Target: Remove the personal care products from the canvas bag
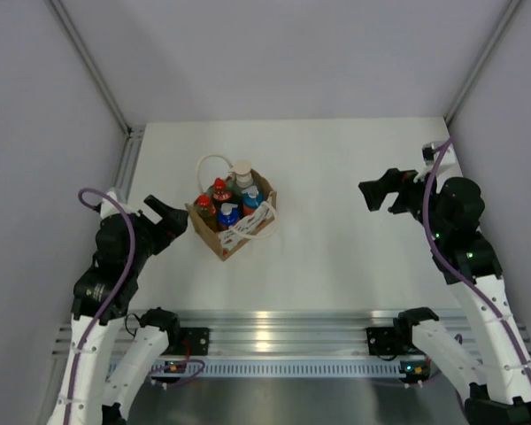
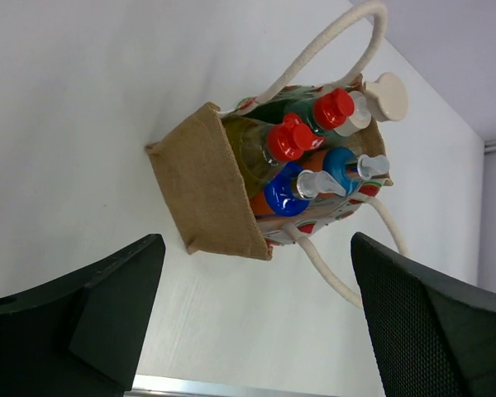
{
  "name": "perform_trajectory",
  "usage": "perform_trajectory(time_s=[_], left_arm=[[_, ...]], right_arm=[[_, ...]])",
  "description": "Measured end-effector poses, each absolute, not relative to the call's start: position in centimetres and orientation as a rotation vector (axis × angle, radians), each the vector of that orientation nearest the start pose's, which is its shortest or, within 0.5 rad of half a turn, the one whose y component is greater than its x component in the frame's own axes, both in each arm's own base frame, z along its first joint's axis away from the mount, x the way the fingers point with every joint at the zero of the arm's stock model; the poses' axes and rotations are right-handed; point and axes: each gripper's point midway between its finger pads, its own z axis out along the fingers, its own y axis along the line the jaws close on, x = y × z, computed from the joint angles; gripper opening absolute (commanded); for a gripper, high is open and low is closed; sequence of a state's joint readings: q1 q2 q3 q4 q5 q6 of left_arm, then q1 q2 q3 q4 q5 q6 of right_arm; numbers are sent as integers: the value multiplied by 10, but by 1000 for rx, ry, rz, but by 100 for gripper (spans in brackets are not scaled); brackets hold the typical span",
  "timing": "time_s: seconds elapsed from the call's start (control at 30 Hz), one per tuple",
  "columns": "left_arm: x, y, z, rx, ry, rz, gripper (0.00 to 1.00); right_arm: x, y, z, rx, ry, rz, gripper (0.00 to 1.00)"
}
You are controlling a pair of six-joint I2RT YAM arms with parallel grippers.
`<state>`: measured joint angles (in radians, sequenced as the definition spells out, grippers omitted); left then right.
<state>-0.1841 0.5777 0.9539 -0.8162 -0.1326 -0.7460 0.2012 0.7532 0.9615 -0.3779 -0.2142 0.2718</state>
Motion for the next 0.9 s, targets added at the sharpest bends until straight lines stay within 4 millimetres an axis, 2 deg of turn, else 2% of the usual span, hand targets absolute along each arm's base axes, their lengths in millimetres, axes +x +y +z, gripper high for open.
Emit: perform_trajectory(time_s=[0.2, 0.33, 0.53, 0.63, 0.73, 0.87, 0.9], left_arm=[[214, -58, 248, -785, 1966, -571, 98], [214, -69, 223, -894, 2020, -640, 98], [224, -95, 180, -956, 2143, -759, 86], [234, -105, 166, -970, 2214, -777, 81], [240, -111, 154, -973, 2250, -793, 78], [239, -112, 141, -985, 2255, -801, 53], [240, -113, 142, -981, 2250, -811, 52]], right_arm=[[270, 109, 312, -120, 1746, 559, 100], [272, 126, 294, -171, 1751, 649, 100], [276, 177, 275, -339, 1790, 883, 99], [261, 212, 259, -473, 1829, 970, 100], [247, 235, 252, -574, 1835, 1004, 100], [250, 260, 256, -657, 1819, 1005, 99], [253, 267, 258, -677, 1808, 1001, 100]])
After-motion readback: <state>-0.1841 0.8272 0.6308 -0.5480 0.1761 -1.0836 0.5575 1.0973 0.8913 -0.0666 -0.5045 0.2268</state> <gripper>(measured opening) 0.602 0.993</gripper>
